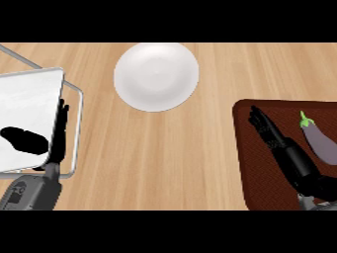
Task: Pick the eggplant from the tray and place it in the plate
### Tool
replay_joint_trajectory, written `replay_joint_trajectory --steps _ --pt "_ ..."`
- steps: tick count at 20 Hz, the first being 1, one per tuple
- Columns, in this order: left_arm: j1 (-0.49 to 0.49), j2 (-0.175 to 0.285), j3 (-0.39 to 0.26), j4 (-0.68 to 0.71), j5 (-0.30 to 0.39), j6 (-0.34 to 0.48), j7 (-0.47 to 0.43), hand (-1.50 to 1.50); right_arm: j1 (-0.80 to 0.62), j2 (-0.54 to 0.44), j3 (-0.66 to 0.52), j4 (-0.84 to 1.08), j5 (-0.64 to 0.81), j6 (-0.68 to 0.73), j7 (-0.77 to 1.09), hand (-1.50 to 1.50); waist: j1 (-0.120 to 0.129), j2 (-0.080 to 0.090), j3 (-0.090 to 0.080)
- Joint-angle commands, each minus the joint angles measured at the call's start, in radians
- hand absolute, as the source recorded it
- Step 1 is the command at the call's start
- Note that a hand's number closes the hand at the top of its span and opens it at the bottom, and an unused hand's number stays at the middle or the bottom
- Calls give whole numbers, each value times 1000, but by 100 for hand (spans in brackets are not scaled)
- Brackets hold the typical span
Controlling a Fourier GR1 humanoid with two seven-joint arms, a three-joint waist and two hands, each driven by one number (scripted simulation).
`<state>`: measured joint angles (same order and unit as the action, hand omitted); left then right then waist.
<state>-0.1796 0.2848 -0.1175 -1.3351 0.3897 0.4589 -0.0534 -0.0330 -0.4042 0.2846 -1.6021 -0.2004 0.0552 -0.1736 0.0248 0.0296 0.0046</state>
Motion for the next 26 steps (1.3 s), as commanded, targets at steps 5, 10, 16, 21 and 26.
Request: replay_joint_trajectory --steps 5,10,16,21,26 --pt "13 47 65 -109 -181 -368 109 0 -114 -29 -18 319 -113 49 466 150 66 2 -6" --pt "74 7 70 -67 -255 -445 21 0 -254 -147 -29 423 124 -70 555 -150 42 -16 -5" --pt "97 6 154 12 -295 -507 -52 0 -304 -124 31 418 184 -2 508 -150 -17 -27 -5" --pt "76 -38 165 -5 -326 -505 -32 0 -452 -197 20 426 270 13 629 -150 -16 -27 -5" --pt "123 -56 161 -46 -362 -520 -49 0 -523 -302 66 426 295 197 749 -150 -7 -28 -6"
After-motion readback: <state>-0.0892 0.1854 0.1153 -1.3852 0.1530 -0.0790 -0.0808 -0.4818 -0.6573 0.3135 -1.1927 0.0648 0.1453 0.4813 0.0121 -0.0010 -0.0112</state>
